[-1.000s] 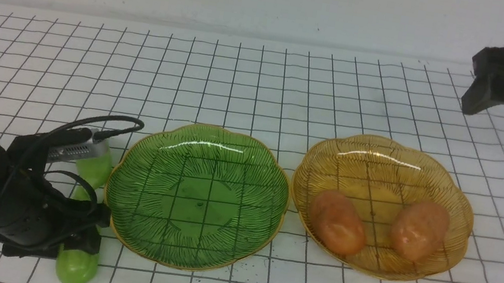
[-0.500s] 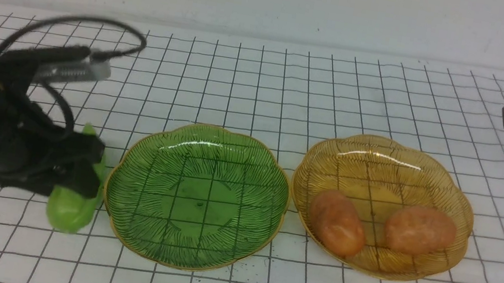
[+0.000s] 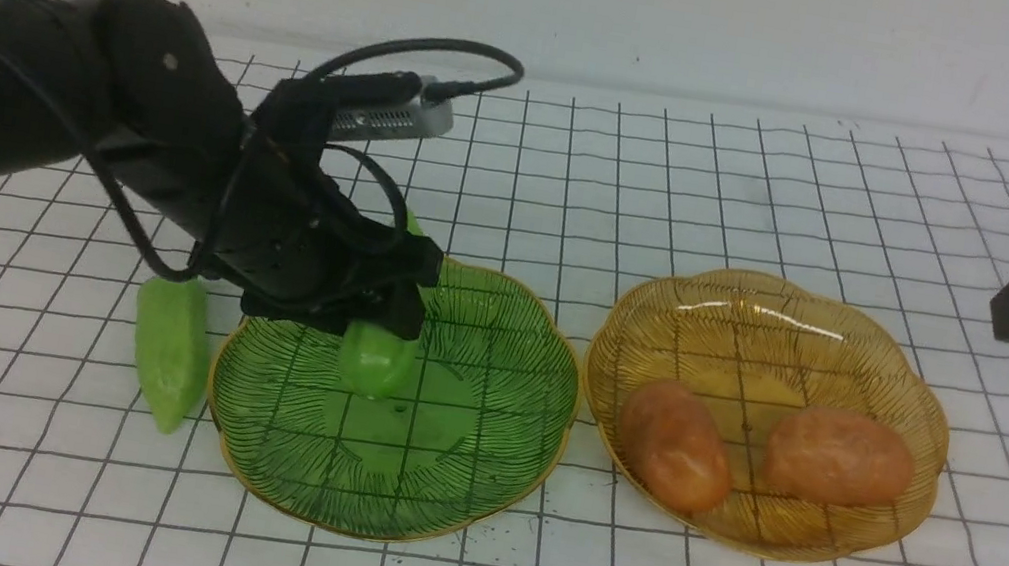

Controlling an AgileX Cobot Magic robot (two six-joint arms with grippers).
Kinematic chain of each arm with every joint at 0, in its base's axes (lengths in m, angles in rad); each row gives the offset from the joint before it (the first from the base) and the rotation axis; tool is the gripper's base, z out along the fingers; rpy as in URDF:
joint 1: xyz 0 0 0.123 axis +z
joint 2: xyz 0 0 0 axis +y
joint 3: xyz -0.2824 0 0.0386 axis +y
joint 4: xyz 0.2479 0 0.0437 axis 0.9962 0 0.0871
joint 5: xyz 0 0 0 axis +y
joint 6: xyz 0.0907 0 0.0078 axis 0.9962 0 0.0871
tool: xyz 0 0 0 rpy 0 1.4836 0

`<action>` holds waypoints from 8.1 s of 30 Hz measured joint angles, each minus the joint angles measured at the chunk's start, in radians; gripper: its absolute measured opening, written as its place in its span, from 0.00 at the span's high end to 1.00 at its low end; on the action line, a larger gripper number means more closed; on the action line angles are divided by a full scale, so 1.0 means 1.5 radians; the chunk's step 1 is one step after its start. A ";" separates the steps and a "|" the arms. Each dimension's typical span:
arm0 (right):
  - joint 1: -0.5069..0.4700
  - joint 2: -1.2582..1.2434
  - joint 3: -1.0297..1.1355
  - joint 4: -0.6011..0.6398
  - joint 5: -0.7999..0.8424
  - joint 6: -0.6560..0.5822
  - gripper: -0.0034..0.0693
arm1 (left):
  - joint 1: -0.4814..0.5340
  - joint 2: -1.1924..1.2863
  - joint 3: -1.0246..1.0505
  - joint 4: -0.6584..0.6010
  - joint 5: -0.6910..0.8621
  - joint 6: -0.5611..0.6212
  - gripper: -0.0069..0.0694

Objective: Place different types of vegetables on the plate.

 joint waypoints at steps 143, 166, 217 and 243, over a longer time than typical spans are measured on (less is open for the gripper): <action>0.000 -0.929 0.920 -0.018 -0.586 -0.099 0.97 | 0.033 -0.186 -0.316 0.039 0.358 0.067 0.92; -0.056 -0.929 0.920 -0.018 -0.586 -0.101 0.97 | 0.033 -0.633 0.009 0.145 0.346 0.035 0.92; -0.021 -0.929 0.920 -0.016 -0.586 -0.101 0.97 | 0.033 -0.840 0.519 0.131 -0.251 0.033 0.92; -0.021 -0.929 0.920 -0.014 -0.584 -0.101 0.97 | 0.182 -1.147 0.844 0.295 -0.222 -0.081 0.92</action>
